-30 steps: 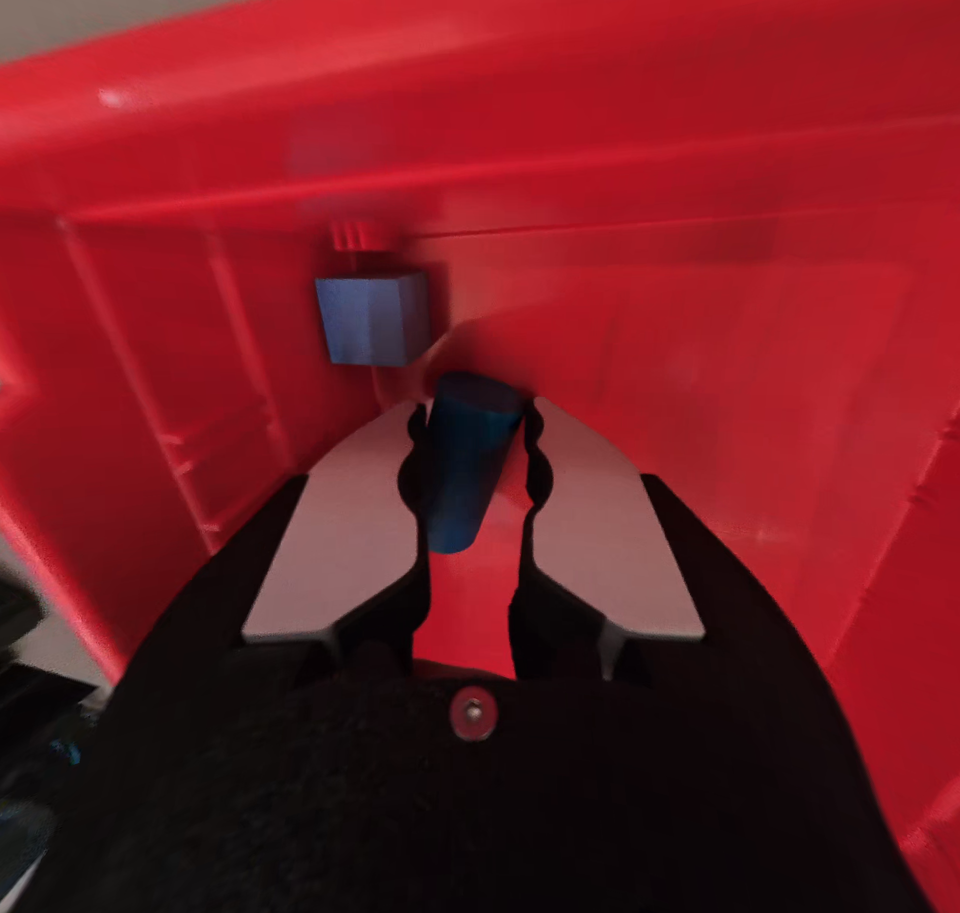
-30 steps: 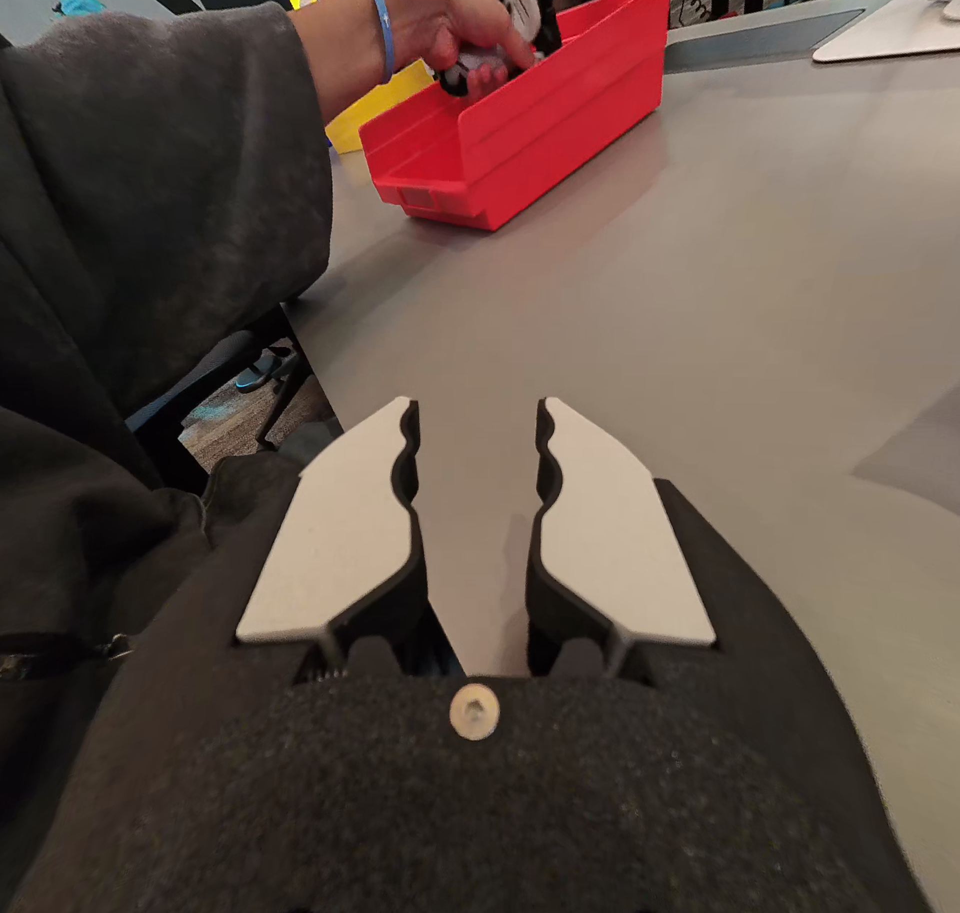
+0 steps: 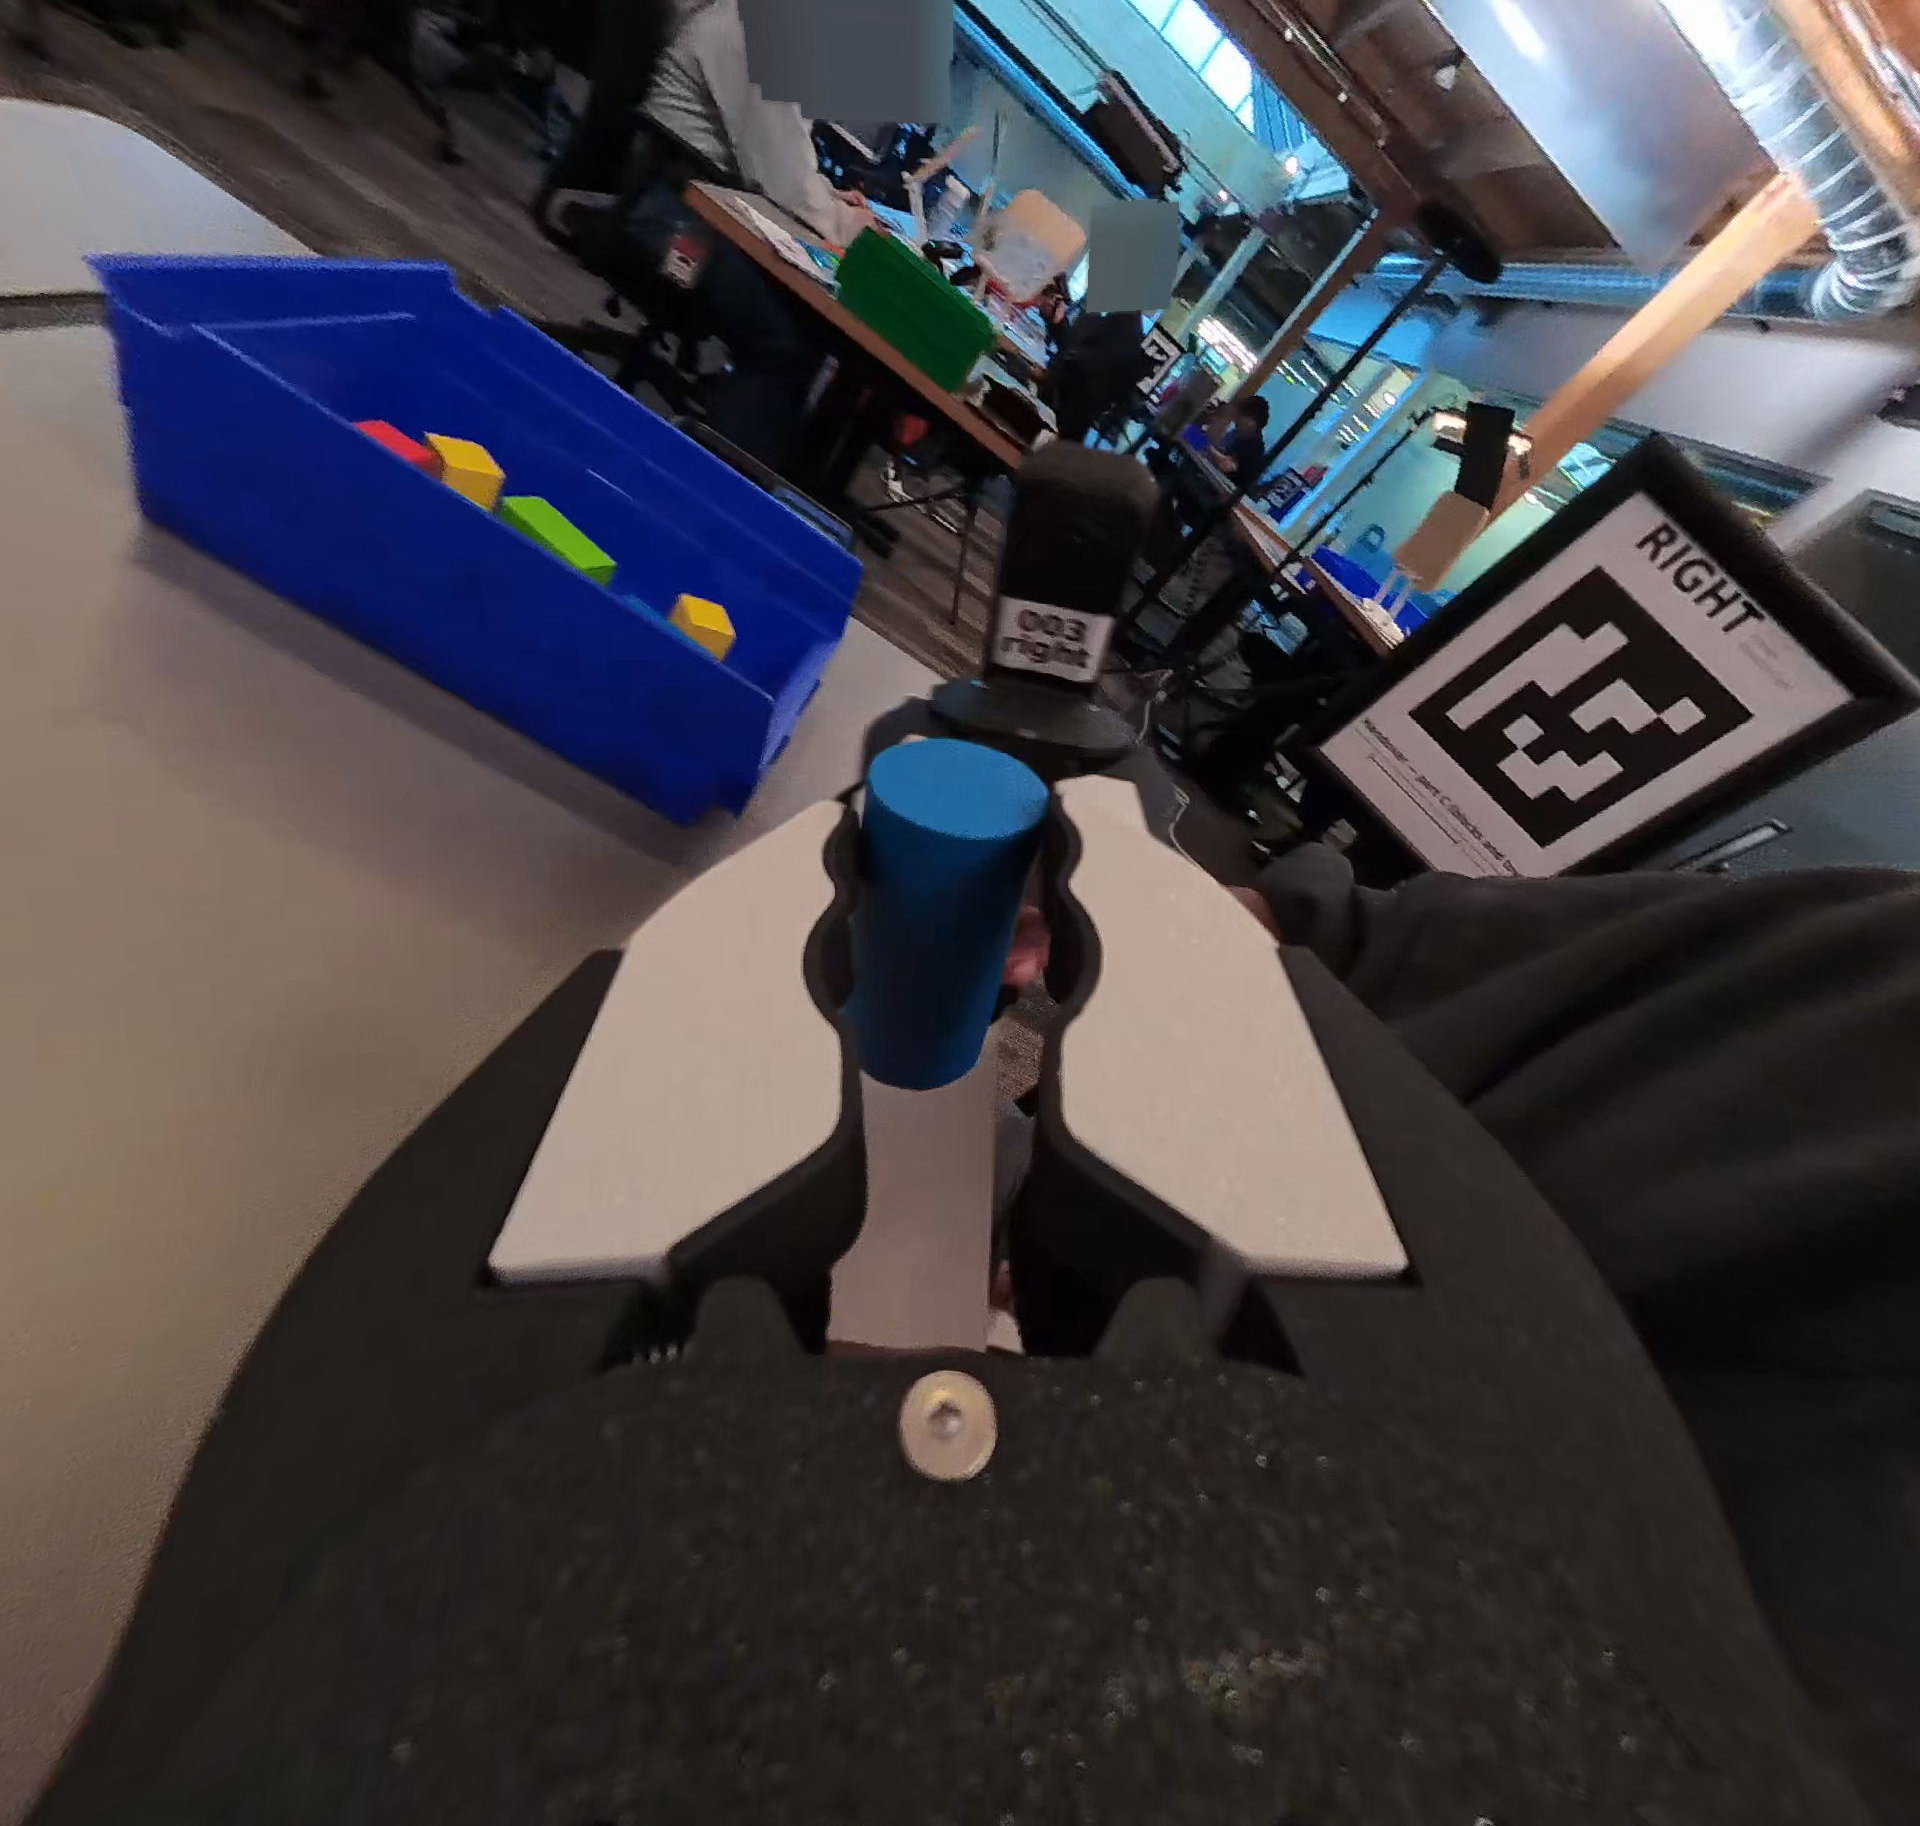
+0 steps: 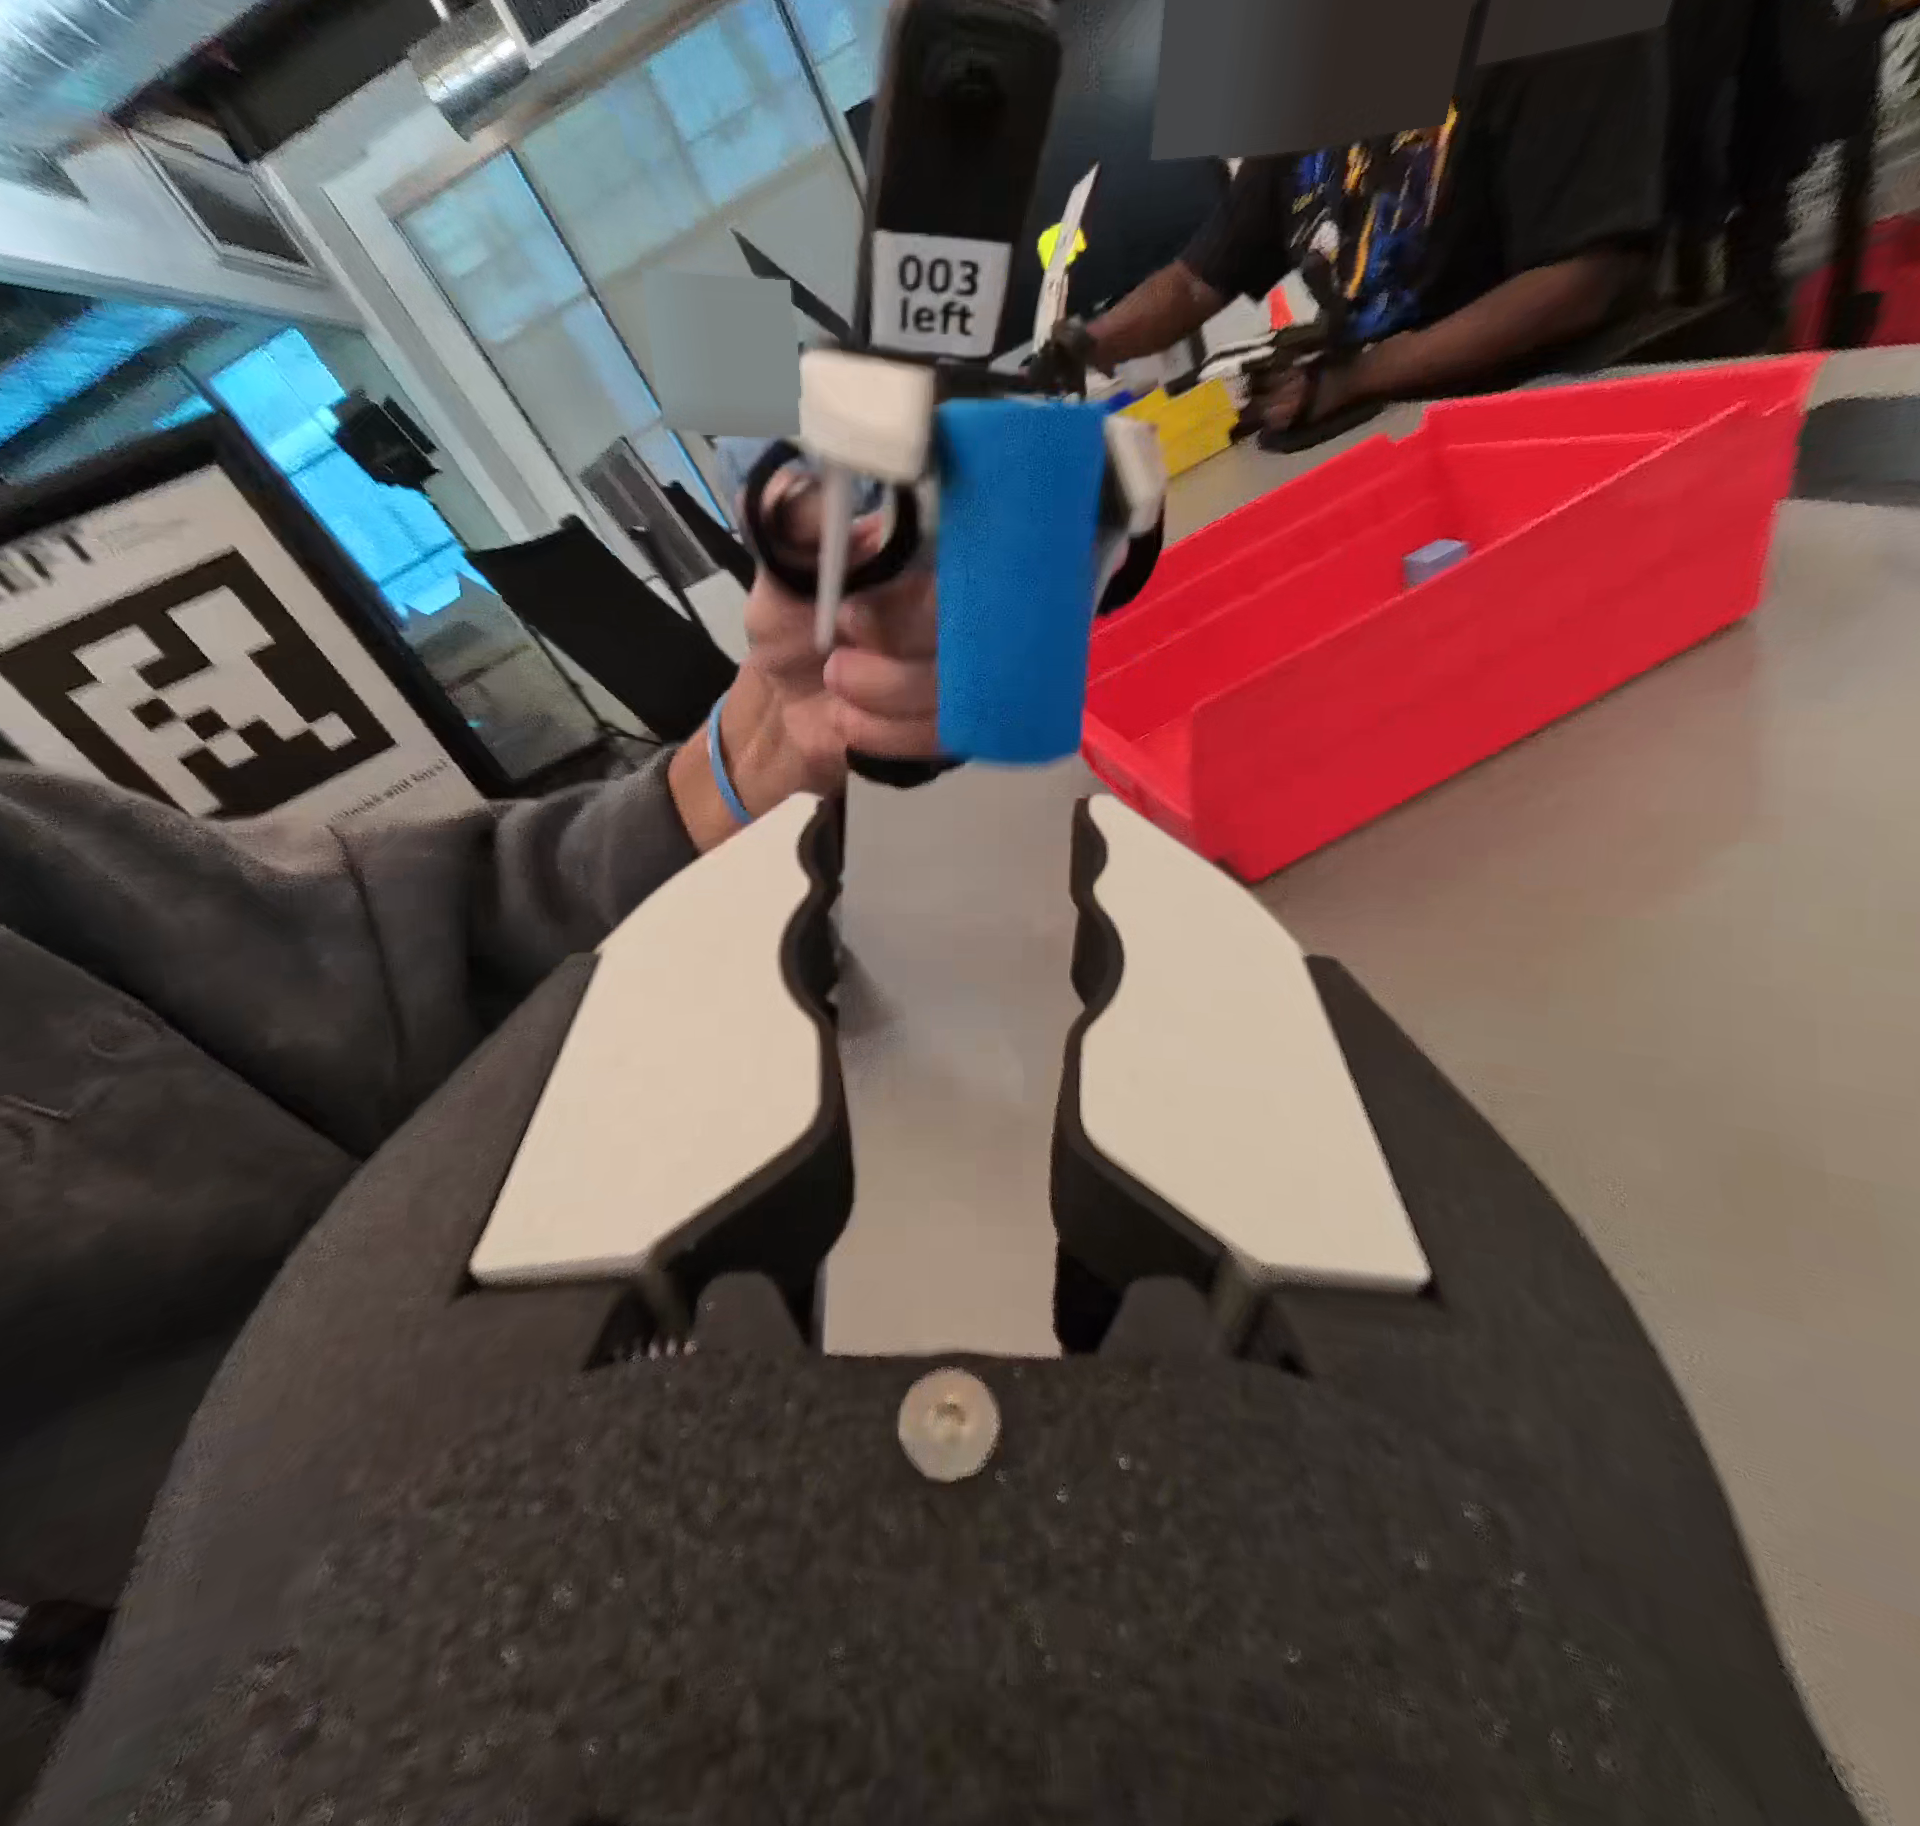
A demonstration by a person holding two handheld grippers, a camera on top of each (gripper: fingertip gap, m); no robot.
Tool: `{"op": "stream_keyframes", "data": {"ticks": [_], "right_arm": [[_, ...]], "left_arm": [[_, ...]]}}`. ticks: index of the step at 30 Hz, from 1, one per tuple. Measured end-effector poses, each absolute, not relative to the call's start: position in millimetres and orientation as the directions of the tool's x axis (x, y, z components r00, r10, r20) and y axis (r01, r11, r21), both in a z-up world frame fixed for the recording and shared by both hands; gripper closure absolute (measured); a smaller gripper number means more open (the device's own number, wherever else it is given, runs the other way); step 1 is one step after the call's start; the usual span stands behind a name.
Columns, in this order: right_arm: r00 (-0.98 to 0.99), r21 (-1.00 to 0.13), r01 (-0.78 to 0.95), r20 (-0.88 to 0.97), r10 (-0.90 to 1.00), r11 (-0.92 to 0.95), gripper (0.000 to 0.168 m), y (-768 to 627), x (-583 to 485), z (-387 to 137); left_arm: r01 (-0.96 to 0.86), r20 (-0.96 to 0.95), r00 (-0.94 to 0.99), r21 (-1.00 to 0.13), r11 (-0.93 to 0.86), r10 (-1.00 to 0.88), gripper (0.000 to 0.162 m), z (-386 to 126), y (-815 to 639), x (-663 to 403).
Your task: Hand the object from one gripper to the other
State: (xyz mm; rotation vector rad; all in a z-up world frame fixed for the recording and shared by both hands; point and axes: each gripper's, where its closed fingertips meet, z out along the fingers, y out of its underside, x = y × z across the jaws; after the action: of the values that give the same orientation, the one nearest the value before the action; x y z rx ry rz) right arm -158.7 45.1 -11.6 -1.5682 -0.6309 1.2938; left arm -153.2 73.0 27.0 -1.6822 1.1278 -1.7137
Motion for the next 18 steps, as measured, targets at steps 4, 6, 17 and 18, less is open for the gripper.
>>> {"op": "stream_keyframes", "data": {"ticks": [4,6,17,18], "right_arm": [[0.190,-0.846,-0.277,-0.514,0.837,-0.456,0.138,47,-170,-9],[0.195,-0.850,-0.221,-0.519,0.832,-0.479,0.138,42,-170,-19],[0.882,-0.837,0.014,-0.248,0.401,-0.547,0.138,92,27,-10],[0.949,-0.774,0.072,-0.141,0.282,-0.629,0.138,97,68,-21]], "left_arm": [[-0.241,0.576,-0.130,-0.808,-0.538,-0.807,0.129,9,49,-138],[-0.242,0.590,-0.097,-0.795,-0.556,-0.802,0.129,0,45,-136],[-0.236,0.408,0.389,-0.822,-0.517,-0.826,0.112,-123,60,-206],[-0.248,0.430,0.380,-0.806,-0.538,-0.819,0.112,-127,55,-205]]}}
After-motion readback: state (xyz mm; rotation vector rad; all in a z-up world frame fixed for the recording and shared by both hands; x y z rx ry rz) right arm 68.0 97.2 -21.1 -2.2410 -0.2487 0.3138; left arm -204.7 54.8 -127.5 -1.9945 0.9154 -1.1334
